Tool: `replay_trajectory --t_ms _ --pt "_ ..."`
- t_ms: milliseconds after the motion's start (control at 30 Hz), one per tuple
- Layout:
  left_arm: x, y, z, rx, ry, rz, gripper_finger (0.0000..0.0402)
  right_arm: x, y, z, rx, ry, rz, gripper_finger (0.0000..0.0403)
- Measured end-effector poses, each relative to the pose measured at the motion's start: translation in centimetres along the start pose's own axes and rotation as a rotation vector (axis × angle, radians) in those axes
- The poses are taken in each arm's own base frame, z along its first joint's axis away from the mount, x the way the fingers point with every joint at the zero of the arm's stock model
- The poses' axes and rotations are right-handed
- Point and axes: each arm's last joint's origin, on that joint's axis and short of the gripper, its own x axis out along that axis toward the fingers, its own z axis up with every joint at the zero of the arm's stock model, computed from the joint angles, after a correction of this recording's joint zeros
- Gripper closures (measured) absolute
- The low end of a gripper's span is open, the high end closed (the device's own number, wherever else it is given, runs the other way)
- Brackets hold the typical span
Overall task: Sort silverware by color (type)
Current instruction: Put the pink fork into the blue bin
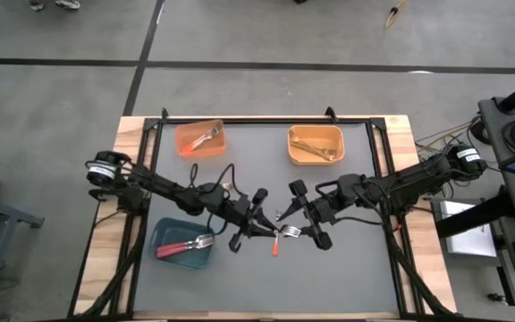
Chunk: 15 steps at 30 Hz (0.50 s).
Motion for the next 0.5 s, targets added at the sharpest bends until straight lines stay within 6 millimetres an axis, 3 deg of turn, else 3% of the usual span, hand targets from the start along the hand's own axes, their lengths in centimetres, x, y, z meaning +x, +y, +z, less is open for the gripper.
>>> replay_trajectory --t_ms 167,500 --pt "0.09 0.17 0.06 0.0 -0.006 -0.002 0.0371 0.0 0.03 0.06 -0.002 -0.009 0.014 0.0237" --pt "-0.13 0.68 0.03 -0.007 -0.003 0.015 0.0371 0.01 -0.03 0.19 -0.016 -0.024 0.006 0.0328"
